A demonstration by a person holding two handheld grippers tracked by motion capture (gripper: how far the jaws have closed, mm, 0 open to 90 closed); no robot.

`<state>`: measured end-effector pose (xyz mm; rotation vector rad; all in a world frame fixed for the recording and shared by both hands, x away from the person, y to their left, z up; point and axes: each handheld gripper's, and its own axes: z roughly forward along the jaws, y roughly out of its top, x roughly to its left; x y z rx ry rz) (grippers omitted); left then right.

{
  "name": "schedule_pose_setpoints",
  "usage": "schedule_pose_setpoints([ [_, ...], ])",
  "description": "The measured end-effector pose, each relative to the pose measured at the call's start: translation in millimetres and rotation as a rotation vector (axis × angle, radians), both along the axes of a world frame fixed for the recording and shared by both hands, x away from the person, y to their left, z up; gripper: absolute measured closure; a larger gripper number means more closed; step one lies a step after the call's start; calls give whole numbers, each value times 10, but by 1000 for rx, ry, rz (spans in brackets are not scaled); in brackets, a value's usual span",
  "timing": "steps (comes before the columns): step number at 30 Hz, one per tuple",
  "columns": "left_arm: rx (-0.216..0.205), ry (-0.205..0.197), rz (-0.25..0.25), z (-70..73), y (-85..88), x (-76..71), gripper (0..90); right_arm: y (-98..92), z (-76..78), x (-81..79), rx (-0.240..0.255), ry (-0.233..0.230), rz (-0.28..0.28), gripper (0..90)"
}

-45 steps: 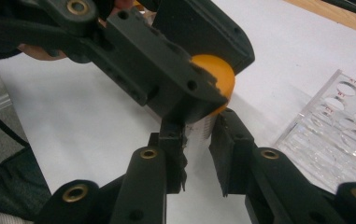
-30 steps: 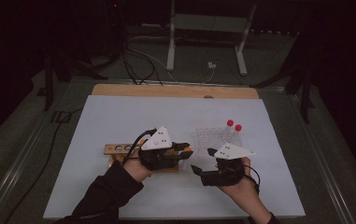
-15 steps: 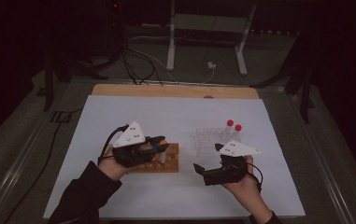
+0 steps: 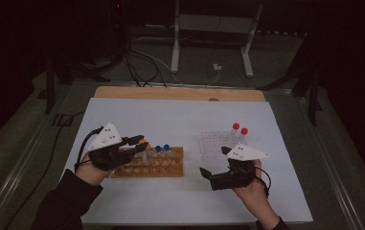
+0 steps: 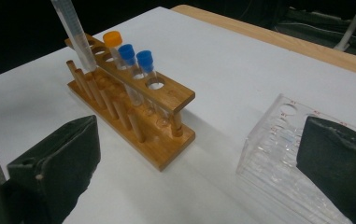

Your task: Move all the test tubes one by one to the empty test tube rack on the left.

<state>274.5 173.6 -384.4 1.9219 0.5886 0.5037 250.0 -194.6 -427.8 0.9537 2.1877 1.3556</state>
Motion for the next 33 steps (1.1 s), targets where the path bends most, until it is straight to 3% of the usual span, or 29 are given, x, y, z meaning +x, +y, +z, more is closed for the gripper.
schedule_pose_setpoints([
  [7, -22, -45, 58, 19, 108, 73, 721, -18, 1, 8, 1, -2, -9, 0],
  [12, -34, -44, 80, -65, 115, 137, 722, -25, -3, 10, 0, -1, -9, 0],
  [22, -21, 22, 92, -352, 97, 246, 721, -46, -11, 20, 6, 3, 0, 0],
  [33, 34, 69, 105, -638, 53, 283, 720, -63, -11, 27, 19, 9, 3, 0],
])
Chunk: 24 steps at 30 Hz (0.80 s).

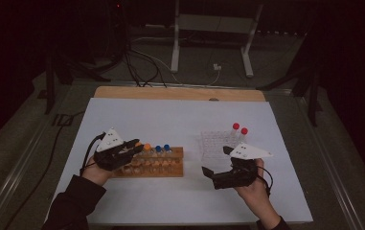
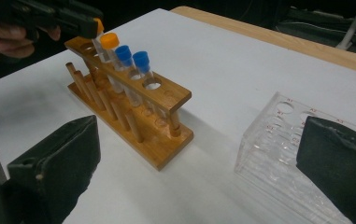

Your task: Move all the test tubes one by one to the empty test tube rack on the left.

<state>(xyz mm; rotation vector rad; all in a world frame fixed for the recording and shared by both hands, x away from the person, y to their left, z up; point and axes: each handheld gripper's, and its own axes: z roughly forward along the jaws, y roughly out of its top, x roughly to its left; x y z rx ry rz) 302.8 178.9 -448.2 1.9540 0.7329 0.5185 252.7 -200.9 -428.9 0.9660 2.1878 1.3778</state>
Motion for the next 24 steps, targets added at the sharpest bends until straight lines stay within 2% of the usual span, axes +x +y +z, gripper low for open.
schedule_pose_setpoints([
  [5, 6, 4, -2, -60, -3, 0, 719, -5, 5, -3, 3, -1, 0, 0],
  [15, 11, 23, -5, -51, 19, 3, 704, -15, 37, -5, -3, -12, -5, 0],
  [16, 19, 24, 2, -50, 16, -3, 626, -29, 58, 0, -2, -19, -7, 0],
  [22, -14, 13, -5, 40, 27, -133, 349, -112, 122, 45, 14, -42, -30, 0],
  [23, -20, 9, -9, 62, 33, -159, 349, -112, 122, 45, 14, -42, -30, 0],
  [24, -26, 3, -18, 75, 41, -177, 309, -136, 133, 58, 12, -47, -37, 0],
])
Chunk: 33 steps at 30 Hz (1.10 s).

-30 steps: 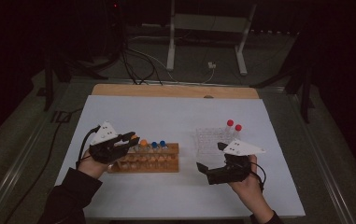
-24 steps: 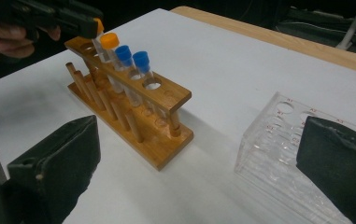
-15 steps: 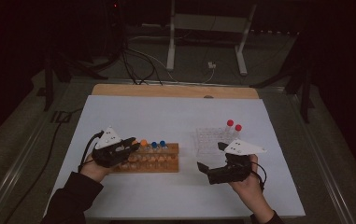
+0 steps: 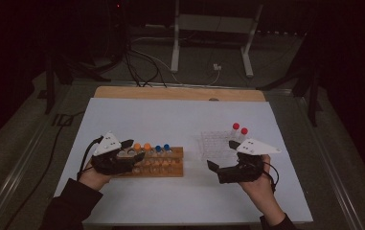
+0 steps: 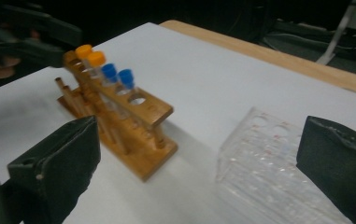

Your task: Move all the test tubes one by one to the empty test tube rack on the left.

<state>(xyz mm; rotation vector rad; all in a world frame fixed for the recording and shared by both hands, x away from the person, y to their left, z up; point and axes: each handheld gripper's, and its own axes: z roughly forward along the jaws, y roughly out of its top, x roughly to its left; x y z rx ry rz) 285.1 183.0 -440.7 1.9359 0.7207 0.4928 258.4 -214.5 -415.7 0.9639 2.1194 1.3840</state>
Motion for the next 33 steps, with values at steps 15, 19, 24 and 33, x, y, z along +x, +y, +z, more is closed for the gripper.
schedule_pose_setpoints([
  [15, -67, 13, -63, 62, 106, -155, 6, -533, -101, 282, -34, -23, -211, 0],
  [19, -71, 9, -65, 61, 115, -159, 6, -651, -202, 383, -38, 0, -265, 30],
  [24, -74, 2, -66, 68, 122, -169, 6, -728, -325, 505, -66, 32, -299, 107],
  [33, -72, 11, -70, 55, 119, -162, 6, -795, -461, 722, -98, 98, -328, 393],
])
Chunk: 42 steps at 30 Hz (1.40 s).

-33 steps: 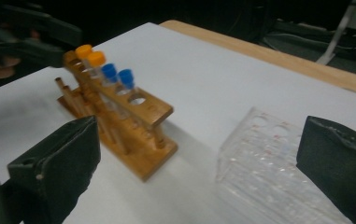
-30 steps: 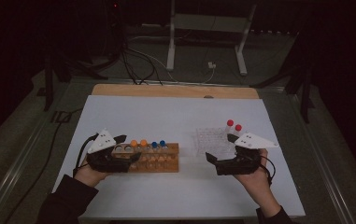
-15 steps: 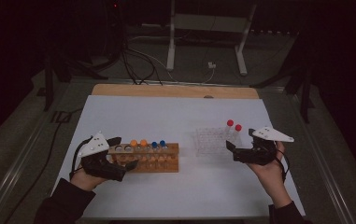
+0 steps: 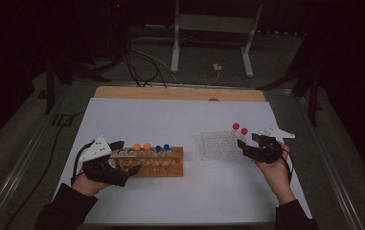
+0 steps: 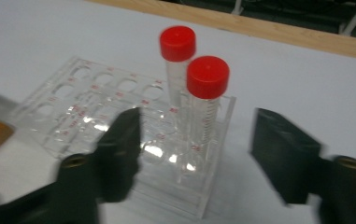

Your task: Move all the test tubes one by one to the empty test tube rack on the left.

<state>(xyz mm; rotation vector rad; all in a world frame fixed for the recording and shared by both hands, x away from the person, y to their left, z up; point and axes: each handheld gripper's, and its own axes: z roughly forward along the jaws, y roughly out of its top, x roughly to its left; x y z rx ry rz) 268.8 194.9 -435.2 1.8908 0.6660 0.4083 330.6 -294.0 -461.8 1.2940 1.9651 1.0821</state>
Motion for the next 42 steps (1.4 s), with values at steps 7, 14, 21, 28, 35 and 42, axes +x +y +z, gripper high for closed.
schedule_pose_setpoints([
  [7, -1, 3, 1, -5, 5, 8, 6, 22, -36, 103, -22, 31, -1, 546],
  [14, -1, 6, -4, -7, 10, 9, 6, 38, -30, 177, -27, 42, 17, 650],
  [21, 2, 7, -2, -10, 7, 11, 6, 88, -46, 231, -49, 50, 7, 731],
  [28, 7, 11, -5, -16, -1, 14, 6, 85, -15, 220, -56, 49, 8, 744],
  [35, 5, 16, -13, -6, -3, 16, 6, 61, 102, 174, -41, 22, 8, 745],
  [42, 10, 13, -23, 31, -34, 2, 6, 65, 247, 98, -47, -12, 10, 745],
])
